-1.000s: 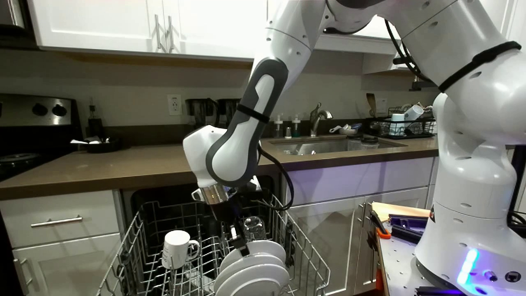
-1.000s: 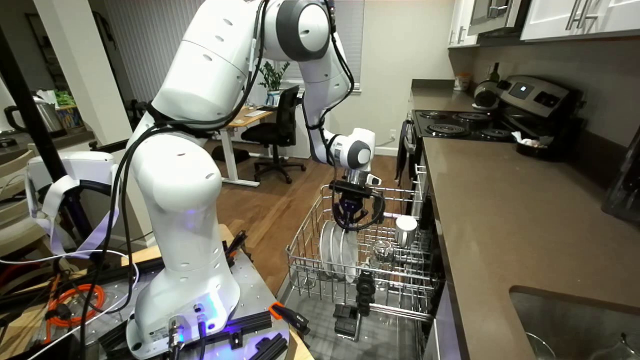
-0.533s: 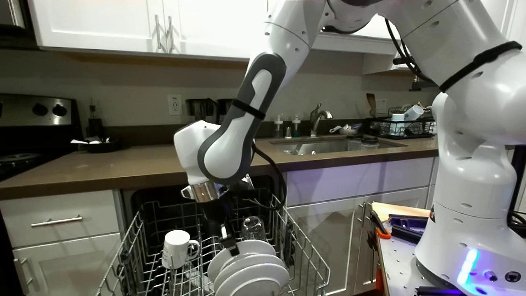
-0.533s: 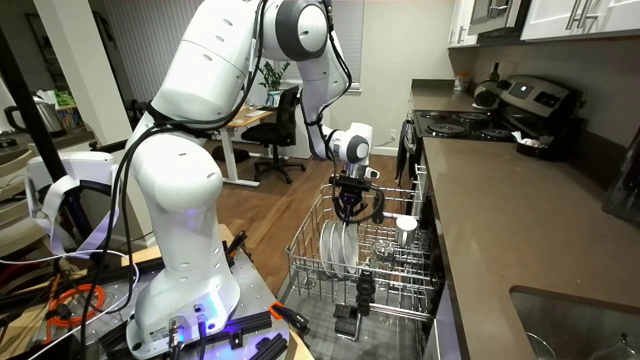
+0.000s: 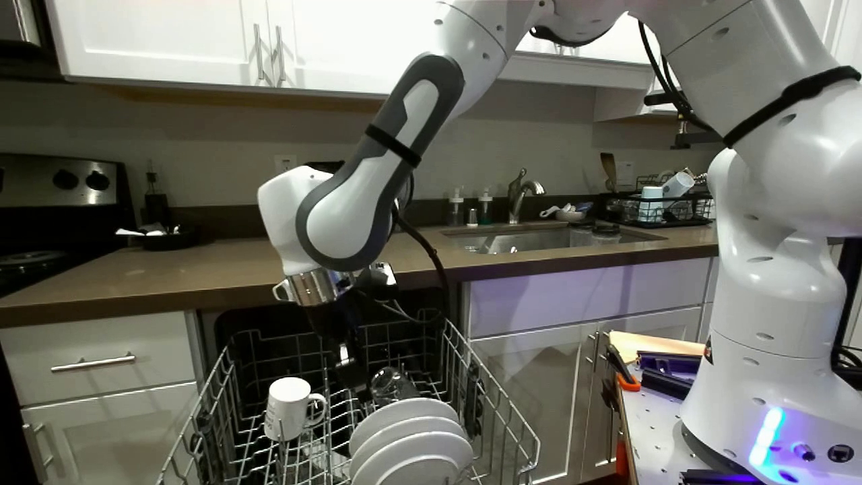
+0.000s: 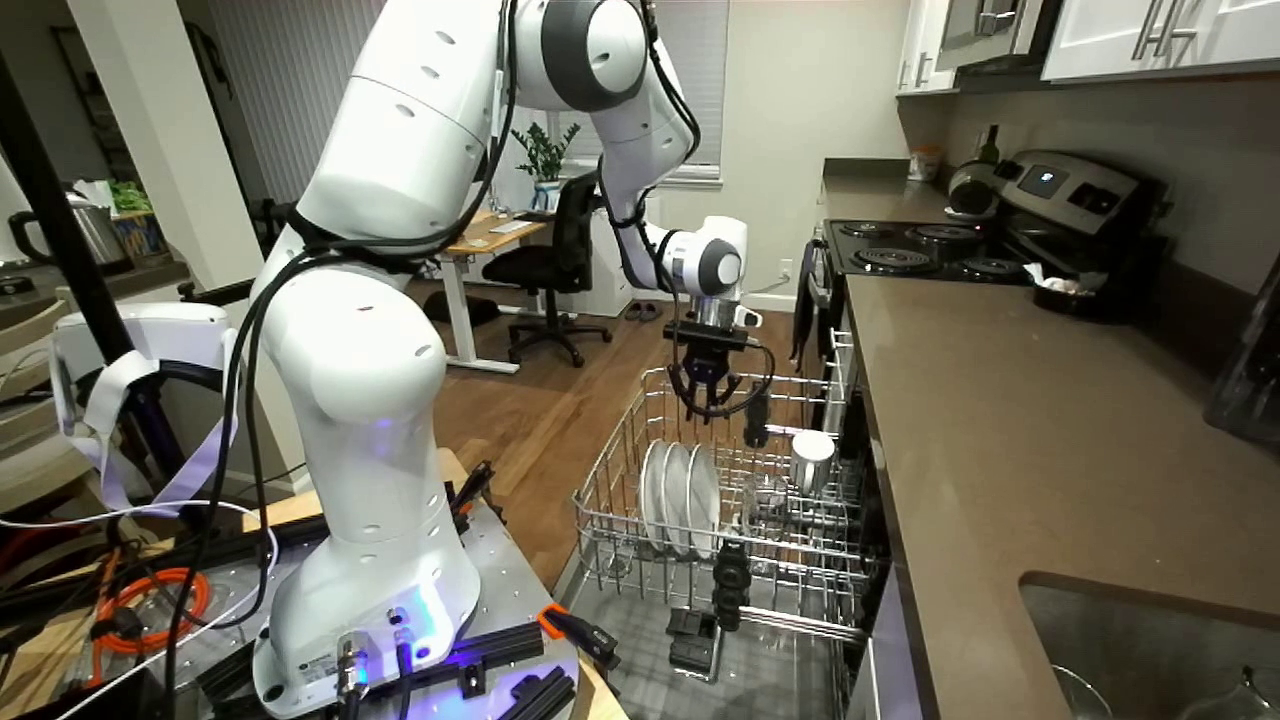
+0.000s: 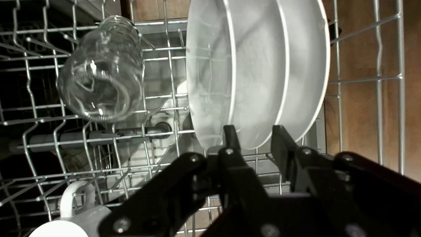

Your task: Put the plate in the dishwasher

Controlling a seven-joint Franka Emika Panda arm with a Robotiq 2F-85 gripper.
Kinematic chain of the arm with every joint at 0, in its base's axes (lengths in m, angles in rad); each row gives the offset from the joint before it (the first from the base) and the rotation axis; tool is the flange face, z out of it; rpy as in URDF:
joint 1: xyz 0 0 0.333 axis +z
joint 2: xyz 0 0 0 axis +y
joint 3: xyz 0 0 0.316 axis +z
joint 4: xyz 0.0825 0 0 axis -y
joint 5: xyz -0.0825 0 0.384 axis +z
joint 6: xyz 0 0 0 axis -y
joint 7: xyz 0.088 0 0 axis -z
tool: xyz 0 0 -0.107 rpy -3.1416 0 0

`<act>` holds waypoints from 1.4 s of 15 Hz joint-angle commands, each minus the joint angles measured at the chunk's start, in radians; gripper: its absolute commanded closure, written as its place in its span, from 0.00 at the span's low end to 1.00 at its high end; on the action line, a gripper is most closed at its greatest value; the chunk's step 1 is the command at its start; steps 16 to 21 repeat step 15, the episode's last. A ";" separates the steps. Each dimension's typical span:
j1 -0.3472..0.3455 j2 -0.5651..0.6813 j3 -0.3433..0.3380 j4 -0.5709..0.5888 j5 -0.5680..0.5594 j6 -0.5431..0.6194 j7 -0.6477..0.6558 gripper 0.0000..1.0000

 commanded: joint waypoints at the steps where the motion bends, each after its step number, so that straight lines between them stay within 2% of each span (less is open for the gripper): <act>1: 0.017 -0.065 -0.010 -0.010 -0.021 -0.071 0.045 0.36; 5: 0.016 -0.142 -0.004 -0.033 -0.014 -0.125 0.059 0.10; 7: 0.014 -0.187 -0.001 -0.048 -0.008 -0.147 0.066 0.02; 12: 0.004 -0.296 0.012 -0.090 0.018 -0.213 0.050 0.00; 13: 0.005 -0.228 0.006 -0.038 0.001 -0.188 0.044 0.00; 15: 0.005 -0.263 0.009 -0.058 0.006 -0.204 0.044 0.00; 21: 0.005 -0.263 0.009 -0.058 0.006 -0.204 0.044 0.00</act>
